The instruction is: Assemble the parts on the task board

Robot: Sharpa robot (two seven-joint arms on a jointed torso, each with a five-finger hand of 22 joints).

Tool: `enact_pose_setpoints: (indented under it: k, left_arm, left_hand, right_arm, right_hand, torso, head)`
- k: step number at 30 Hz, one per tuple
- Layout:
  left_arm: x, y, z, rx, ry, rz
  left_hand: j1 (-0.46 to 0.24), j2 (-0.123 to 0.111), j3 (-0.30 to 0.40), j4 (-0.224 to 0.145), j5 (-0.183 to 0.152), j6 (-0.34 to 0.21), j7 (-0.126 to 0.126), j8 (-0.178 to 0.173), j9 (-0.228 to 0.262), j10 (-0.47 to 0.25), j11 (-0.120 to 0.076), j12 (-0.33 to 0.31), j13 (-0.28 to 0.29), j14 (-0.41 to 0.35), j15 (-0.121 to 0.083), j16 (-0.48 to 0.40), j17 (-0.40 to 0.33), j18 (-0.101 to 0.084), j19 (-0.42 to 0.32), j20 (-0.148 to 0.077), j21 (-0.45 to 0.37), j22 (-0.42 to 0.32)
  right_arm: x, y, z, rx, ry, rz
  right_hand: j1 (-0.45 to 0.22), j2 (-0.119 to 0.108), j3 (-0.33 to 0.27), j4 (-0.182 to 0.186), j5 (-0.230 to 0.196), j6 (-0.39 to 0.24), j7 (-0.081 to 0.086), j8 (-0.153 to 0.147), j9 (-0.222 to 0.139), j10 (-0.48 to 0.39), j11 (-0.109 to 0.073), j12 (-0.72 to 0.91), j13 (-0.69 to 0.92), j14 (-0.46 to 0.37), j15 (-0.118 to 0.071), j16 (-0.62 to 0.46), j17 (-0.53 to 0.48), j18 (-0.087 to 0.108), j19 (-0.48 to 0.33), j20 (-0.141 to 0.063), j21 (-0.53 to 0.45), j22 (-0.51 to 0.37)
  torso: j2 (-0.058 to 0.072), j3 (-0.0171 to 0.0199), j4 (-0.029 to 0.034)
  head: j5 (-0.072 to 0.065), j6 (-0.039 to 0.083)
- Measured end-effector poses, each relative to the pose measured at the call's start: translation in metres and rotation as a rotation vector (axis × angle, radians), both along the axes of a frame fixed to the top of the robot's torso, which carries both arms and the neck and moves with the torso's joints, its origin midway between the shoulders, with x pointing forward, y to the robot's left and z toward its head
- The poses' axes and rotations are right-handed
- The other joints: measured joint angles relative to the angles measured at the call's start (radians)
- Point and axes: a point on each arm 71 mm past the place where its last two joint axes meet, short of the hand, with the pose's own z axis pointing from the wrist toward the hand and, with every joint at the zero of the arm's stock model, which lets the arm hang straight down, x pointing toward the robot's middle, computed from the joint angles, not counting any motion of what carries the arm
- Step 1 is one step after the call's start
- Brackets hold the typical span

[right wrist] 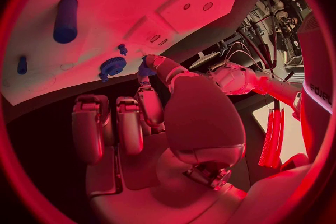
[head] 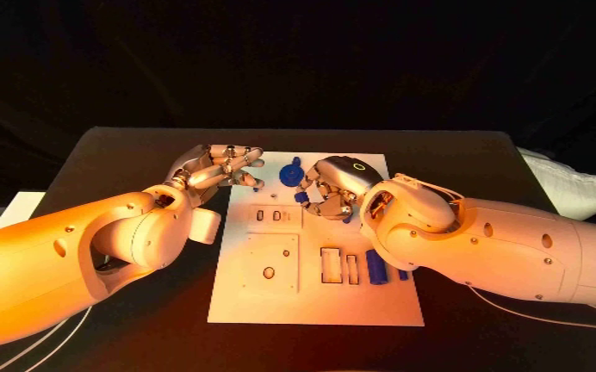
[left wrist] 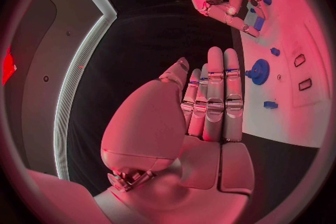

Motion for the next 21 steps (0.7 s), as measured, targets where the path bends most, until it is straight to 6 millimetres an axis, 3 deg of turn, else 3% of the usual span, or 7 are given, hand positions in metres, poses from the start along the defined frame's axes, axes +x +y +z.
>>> enact_pose_setpoints:
  k: [3, 6, 8, 10, 14, 17, 21]
  left_arm:
    - [-0.001, -0.004, -0.003, 0.074, 0.010, -0.029]
    - [-0.003, -0.008, -0.006, 0.162, 0.025, -0.056]
    - [-0.003, -0.010, -0.008, 0.216, 0.035, -0.071]
    - [-0.004, -0.013, -0.011, 0.277, 0.046, -0.088]
    - [-0.006, -0.019, -0.015, 0.379, 0.064, -0.117]
    - [-0.008, -0.023, -0.017, 0.443, 0.076, -0.134]
    - [-0.009, -0.027, -0.020, 0.505, 0.089, -0.145]
  left_hand:
    - [-0.034, -0.015, -0.026, 0.008, 0.000, 0.028, -0.028, 0.024, 0.011, 0.061, -0.030, 0.055, 0.031, 0.048, -0.027, 0.178, 0.140, 0.000, 0.068, -0.028, 0.073, 0.040]
    - [-0.052, -0.030, -0.063, 0.004, 0.000, 0.051, -0.051, 0.067, 0.029, 0.096, -0.057, 0.148, 0.095, 0.061, -0.051, 0.597, 0.530, 0.000, 0.134, -0.052, 0.189, 0.122]
    - [-0.079, -0.028, -0.101, 0.004, 0.000, 0.048, -0.063, 0.111, 0.051, 0.074, -0.064, 0.250, 0.181, 0.060, -0.071, 0.838, 0.761, -0.025, 0.175, -0.069, 0.384, 0.332]
    - [-0.096, -0.022, -0.131, 0.008, 0.000, 0.043, -0.065, 0.159, 0.076, 0.052, -0.076, 0.348, 0.259, 0.060, -0.076, 0.981, 0.898, -0.049, 0.192, -0.074, 0.546, 0.519]
    - [-0.123, -0.014, -0.183, 0.023, 0.000, 0.029, -0.087, 0.252, 0.131, 0.002, -0.096, 0.511, 0.390, 0.060, -0.076, 1.128, 0.940, -0.070, 0.216, -0.085, 0.757, 0.779]
    - [-0.127, -0.010, -0.217, 0.034, 0.000, -0.005, -0.093, 0.319, 0.172, -0.037, -0.099, 0.597, 0.460, 0.060, -0.076, 1.183, 0.941, -0.074, 0.218, -0.086, 0.846, 0.892]
    - [-0.124, -0.006, -0.240, 0.044, 0.000, -0.030, -0.100, 0.377, 0.207, -0.055, -0.100, 0.649, 0.502, 0.060, -0.076, 1.220, 0.941, -0.086, 0.228, -0.087, 0.907, 0.975]
  right_arm:
    - [-0.001, 0.002, 0.002, 0.007, 0.003, 0.005]
    - [-0.002, 0.003, 0.003, 0.011, 0.005, 0.006]
    - [-0.003, 0.004, 0.004, 0.013, 0.005, 0.006]
    - [-0.003, 0.005, 0.004, 0.015, 0.005, 0.006]
    - [-0.004, 0.008, 0.005, 0.018, 0.007, 0.005]
    - [-0.005, 0.010, 0.005, 0.019, 0.007, 0.005]
    - [-0.005, 0.011, 0.006, 0.019, 0.007, 0.002]
  right_hand:
    - [-0.017, -0.007, 0.010, 0.004, -0.060, 0.001, 0.001, 0.002, 0.005, 0.000, 0.000, 0.000, 0.000, 0.000, 0.000, 0.000, 0.000, 0.000, 0.000, 0.000, 0.000, 0.000]
    - [-0.032, -0.011, 0.017, 0.024, -0.136, 0.003, 0.002, 0.004, 0.006, 0.000, 0.000, 0.000, 0.000, 0.000, 0.000, 0.000, 0.000, 0.000, 0.000, 0.000, 0.000, 0.000]
    - [-0.037, -0.016, 0.013, 0.028, -0.172, 0.009, 0.002, 0.004, 0.007, 0.003, 0.004, 0.001, 0.001, 0.000, 0.000, 0.000, 0.000, 0.000, 0.000, 0.000, 0.000, 0.000]
    - [-0.040, -0.019, 0.008, 0.034, -0.199, 0.011, 0.003, 0.006, 0.008, 0.004, 0.004, 0.006, 0.001, 0.000, 0.000, 0.000, 0.000, 0.000, 0.000, 0.000, 0.000, 0.001]
    - [-0.040, -0.020, 0.004, 0.033, -0.210, 0.011, 0.003, 0.008, 0.008, 0.004, 0.004, 0.006, 0.001, 0.000, 0.000, 0.000, 0.000, 0.000, 0.000, 0.000, 0.000, 0.001]
    - [-0.040, -0.020, 0.004, 0.032, -0.210, 0.011, 0.003, 0.008, 0.008, 0.004, 0.004, 0.006, 0.001, 0.000, 0.000, 0.000, 0.000, 0.000, 0.000, 0.000, 0.000, 0.001]
    - [-0.040, -0.020, 0.004, 0.032, -0.211, 0.011, 0.003, 0.008, 0.008, 0.003, 0.004, 0.012, 0.001, 0.000, 0.000, 0.000, 0.000, 0.000, 0.000, 0.000, 0.000, 0.001]
  torso:
    - [0.000, 0.0007, 0.0004]
    - [0.000, 0.0011, 0.0013]
    - [0.001, 0.0013, 0.0016]
    - [0.001, 0.0016, 0.0016]
    - [0.002, 0.0016, 0.0014]
    - [0.002, 0.0019, 0.0009]
    - [0.002, 0.0018, 0.0003]
  head:
    - [0.003, 0.003]
    - [0.006, 0.006]
    - [0.008, 0.007]
    - [0.010, 0.007]
    - [0.014, 0.007]
    - [0.015, 0.005]
    - [0.016, 0.004]
